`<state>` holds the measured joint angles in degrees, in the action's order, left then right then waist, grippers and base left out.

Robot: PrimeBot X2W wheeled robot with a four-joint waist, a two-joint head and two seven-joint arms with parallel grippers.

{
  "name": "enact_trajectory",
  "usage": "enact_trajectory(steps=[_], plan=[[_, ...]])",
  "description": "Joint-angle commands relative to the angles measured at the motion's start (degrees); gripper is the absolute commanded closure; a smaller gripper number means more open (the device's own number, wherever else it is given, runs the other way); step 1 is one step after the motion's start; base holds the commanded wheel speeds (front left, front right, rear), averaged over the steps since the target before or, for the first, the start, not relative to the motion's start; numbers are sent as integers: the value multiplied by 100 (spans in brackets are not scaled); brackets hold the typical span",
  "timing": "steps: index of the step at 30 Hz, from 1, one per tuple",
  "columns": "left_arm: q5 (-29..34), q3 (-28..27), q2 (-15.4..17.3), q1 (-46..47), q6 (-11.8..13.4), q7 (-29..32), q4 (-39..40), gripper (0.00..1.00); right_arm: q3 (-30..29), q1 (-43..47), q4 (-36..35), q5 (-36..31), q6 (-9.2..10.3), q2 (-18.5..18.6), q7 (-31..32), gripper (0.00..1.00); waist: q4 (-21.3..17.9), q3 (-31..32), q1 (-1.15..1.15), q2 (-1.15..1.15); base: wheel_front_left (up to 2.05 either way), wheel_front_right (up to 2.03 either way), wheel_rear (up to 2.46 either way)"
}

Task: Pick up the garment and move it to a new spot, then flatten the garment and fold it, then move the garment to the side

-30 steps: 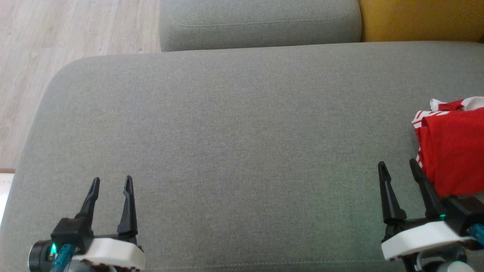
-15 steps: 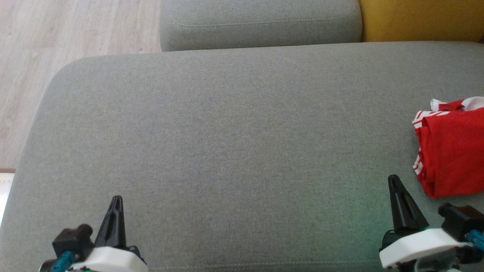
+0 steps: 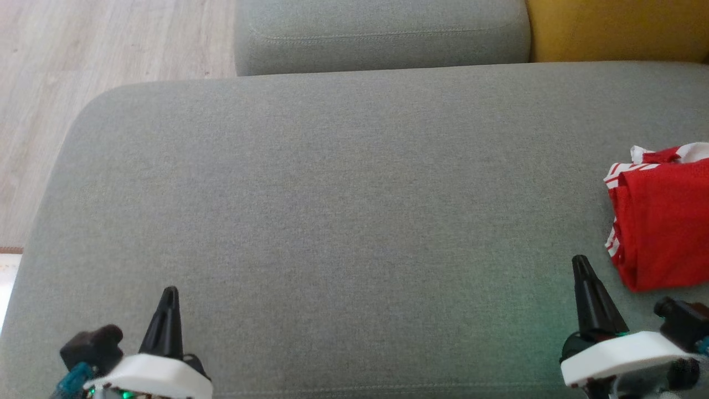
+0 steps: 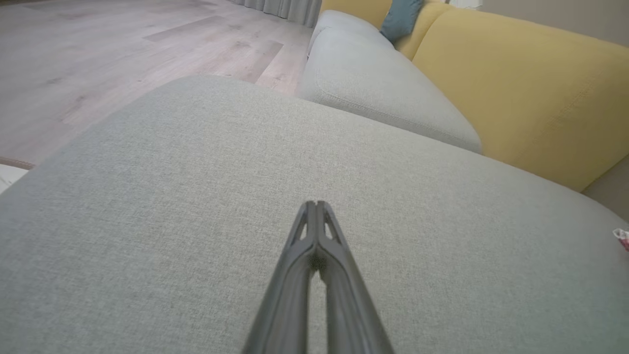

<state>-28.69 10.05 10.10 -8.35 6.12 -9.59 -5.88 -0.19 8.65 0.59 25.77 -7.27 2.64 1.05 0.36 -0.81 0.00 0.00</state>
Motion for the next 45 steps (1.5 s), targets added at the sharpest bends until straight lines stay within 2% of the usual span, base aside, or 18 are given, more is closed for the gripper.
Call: enact_trajectory(steps=[1,45], plan=[[-122,-151,26,295,-35,27,140,100,1,-255,-144,144,-4,94,3,100,0,1,0,0,0,0,0],[-2971,-684,-209,795,-620,618,-271,100,-128,-783,501,3129,-12,171,120,100,-16,28,0,0,0,0,0]])
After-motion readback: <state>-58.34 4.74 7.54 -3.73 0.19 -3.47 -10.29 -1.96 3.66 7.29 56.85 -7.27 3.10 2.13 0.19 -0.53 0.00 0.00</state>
